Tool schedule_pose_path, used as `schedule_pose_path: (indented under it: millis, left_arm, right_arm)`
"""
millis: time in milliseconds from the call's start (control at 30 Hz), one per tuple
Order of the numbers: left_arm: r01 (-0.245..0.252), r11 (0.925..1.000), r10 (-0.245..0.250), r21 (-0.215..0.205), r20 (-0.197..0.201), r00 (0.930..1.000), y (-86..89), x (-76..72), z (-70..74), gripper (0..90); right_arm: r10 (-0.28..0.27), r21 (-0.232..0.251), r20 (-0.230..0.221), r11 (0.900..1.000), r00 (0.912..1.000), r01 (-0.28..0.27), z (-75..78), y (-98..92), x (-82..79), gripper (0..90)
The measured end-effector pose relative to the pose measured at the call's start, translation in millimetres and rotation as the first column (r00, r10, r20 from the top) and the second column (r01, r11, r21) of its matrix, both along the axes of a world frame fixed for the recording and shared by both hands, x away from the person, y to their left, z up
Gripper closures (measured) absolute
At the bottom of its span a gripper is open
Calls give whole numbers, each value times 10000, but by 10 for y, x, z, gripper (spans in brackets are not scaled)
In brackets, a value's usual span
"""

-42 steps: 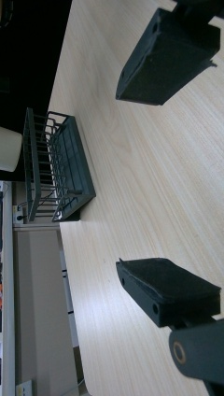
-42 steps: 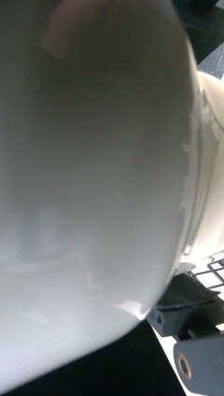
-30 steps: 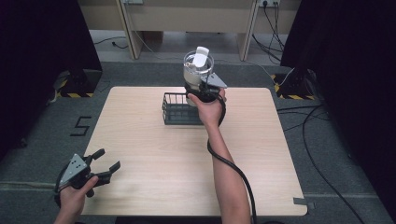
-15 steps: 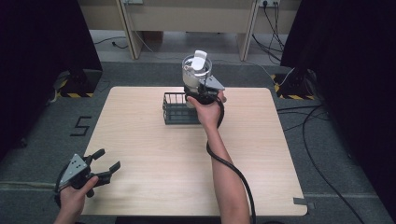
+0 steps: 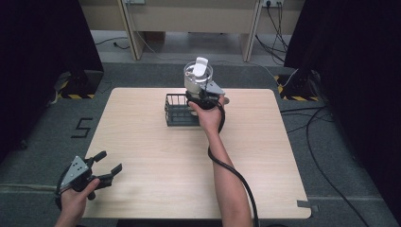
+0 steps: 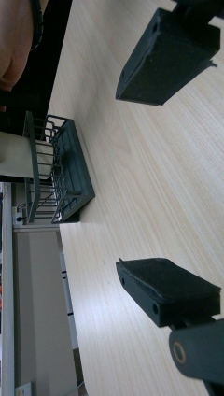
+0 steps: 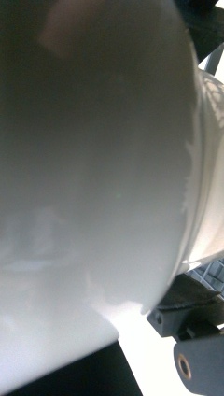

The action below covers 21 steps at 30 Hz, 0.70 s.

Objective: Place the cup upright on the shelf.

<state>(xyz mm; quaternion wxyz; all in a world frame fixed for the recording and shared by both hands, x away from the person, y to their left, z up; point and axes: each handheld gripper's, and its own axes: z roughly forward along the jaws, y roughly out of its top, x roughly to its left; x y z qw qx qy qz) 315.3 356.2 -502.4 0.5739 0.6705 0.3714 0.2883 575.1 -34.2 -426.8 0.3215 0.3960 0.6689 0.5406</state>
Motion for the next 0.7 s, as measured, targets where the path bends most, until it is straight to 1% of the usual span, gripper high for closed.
schedule_pose_path:
  millis: [200, 233, 267, 400, 500, 667, 700]
  left_arm:
    - [5, 10000, -5, 3, 6, 10000, 0, 0, 1, 144]
    - [5, 10000, -5, 13, 6, 10000, 0, 0, 1, 144]
    - [3, 10000, -3, 10, 6, 10000, 1, 0, 0, 144]
    - [0, 10000, 0, 14, -3, 10000, 0, 1, 0, 144]
    - [12, 10000, -12, 31, 2, 10000, -2, -1, 2, 144]
    - [33, 10000, -33, 74, 11, 10000, -6, -2, 3, 144]
    - [33, 10000, -33, 68, 12, 10000, -6, -2, 3, 144]
  right_arm:
    - [-1, -16, -143, 10000, 9999, 0, -87, 21, 12, 102]
    - [-4, 2, -16, 10000, 10000, 4, -94, 22, 14, 102]
    - [-21, -19, -71, 10000, 10000, 21, -90, 26, 12, 102]
    - [-100, -2, 26, 10000, 9999, 100, -108, 34, 6, 101]
    - [-175, 148, 121, 9997, 9998, 173, -134, 36, 0, 98]
    - [-270, 167, 310, 9995, 9992, 265, -165, 57, -13, 91]
    - [-293, 271, 289, 9992, 9992, 285, -173, 58, -20, 90]
